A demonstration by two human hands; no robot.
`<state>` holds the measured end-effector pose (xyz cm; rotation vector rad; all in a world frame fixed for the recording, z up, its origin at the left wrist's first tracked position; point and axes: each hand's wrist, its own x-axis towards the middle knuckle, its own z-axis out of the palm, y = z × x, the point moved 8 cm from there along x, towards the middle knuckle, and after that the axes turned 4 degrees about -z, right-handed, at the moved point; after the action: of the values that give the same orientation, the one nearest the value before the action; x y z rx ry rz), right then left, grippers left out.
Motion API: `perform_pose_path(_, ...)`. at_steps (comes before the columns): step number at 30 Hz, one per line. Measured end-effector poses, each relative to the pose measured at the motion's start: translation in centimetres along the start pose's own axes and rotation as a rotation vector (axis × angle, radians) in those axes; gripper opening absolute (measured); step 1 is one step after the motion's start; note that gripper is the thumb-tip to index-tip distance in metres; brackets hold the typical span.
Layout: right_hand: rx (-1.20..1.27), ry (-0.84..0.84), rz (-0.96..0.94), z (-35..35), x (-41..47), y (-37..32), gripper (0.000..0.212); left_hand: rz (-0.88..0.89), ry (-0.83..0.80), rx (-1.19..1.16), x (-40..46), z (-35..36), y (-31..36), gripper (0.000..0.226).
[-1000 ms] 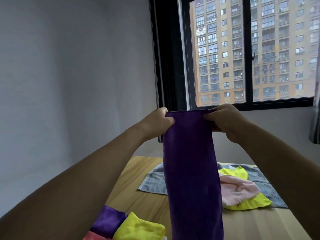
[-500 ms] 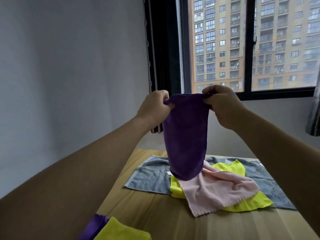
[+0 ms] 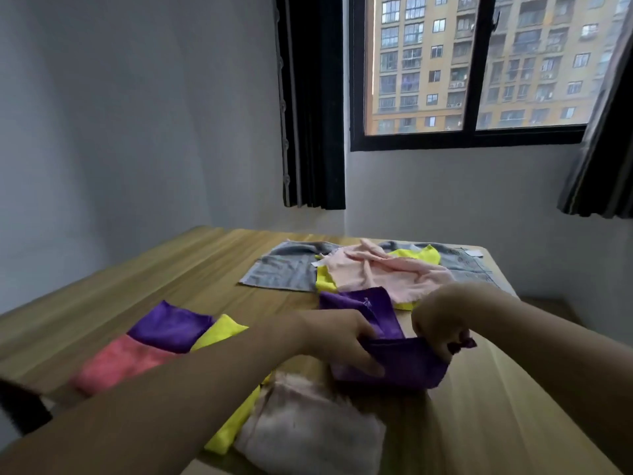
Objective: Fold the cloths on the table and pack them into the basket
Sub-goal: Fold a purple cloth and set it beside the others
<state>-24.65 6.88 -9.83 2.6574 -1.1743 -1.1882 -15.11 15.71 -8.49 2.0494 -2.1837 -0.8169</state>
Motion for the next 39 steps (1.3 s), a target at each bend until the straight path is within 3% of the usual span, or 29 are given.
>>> perform_pose_path(5,0.343,-0.036,-0.054,1.2,0.5,-0.1,0.021,-0.063,-0.102,-0.160,0.0,2.2,-1.8,0.021)
perform_pose_path(8,0.311,-0.038,-0.085,1.0,1.6,-0.7,0.033,-0.128,-0.199,-0.358,0.8,2.3,-3.2,0.014)
perform_pose_path(10,0.292,-0.015,-0.082,1.0,3.0,-0.7,0.041,-0.136,-0.038,-0.334,2.8,0.0,-5.0,0.017)
perform_pose_path(13,0.310,0.051,-0.086,0.7,5.0,-0.1,0.042,-0.208,0.270,-0.081,6.3,-3.6,-8.7,0.029)
perform_pose_path(18,0.431,0.225,-0.114,-1.2,7.5,1.2,0.021,-0.280,0.439,0.365,12.1,-4.3,-12.6,0.050)
perform_pose_path(22,0.516,0.141,-0.194,-0.1,10.0,0.4,0.025,-0.256,0.495,0.372,14.8,-5.2,-14.0,0.027)
perform_pose_path(25,0.515,0.130,-0.198,0.3,11.7,0.7,0.024,-0.197,0.540,0.142,16.1,-6.4,-15.0,0.015)
perform_pose_path(30,0.498,0.102,-0.211,0.2,12.6,0.5,0.023,-0.187,0.573,-0.593,17.4,-7.2,-17.0,0.027)
perform_pose_path(32,0.454,0.078,-0.202,0.4,12.5,-0.1,0.026,-0.180,0.558,-0.691,17.9,-7.1,-16.8,0.027)
perform_pose_path(36,0.328,0.210,-0.197,-0.3,12.3,-0.2,0.033,-0.182,0.386,-0.082,18.6,-6.9,-15.0,0.013)
perform_pose_path(39,0.253,0.146,-0.185,0.4,12.0,-0.3,0.039,-0.187,0.322,0.230,18.9,-6.6,-13.7,0.024)
